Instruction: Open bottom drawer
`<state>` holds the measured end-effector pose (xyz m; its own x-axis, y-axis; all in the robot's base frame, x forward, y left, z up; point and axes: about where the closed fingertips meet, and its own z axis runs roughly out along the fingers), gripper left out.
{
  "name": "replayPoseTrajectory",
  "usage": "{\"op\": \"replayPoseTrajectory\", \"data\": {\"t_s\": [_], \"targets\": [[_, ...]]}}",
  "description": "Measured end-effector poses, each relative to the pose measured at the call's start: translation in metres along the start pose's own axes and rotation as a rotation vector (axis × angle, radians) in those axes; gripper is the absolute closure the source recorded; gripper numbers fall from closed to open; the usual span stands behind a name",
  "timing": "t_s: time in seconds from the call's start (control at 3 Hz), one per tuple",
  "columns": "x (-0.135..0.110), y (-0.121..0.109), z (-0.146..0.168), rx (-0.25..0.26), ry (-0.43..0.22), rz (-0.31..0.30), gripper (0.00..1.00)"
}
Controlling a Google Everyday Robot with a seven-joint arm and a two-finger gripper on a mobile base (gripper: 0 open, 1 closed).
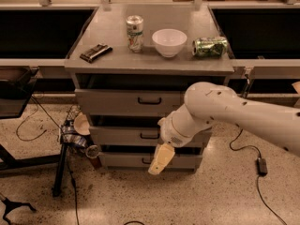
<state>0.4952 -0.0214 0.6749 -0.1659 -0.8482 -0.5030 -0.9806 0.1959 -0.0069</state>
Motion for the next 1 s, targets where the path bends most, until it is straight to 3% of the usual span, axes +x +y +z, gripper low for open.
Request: {"op": "replayPoseTrajectory", "data": {"t_s": [0.33,0.67,1.0], "targets": [[-0.007,0.018,0.017,-0.025,-0.002,-0.056,0.00],[-0.012,0.047,0.079,-0.099,-0.032,-0.118,0.00],[0.001,0.073,0.204,-0.181,-0.060,-0.114,0.00]]}}
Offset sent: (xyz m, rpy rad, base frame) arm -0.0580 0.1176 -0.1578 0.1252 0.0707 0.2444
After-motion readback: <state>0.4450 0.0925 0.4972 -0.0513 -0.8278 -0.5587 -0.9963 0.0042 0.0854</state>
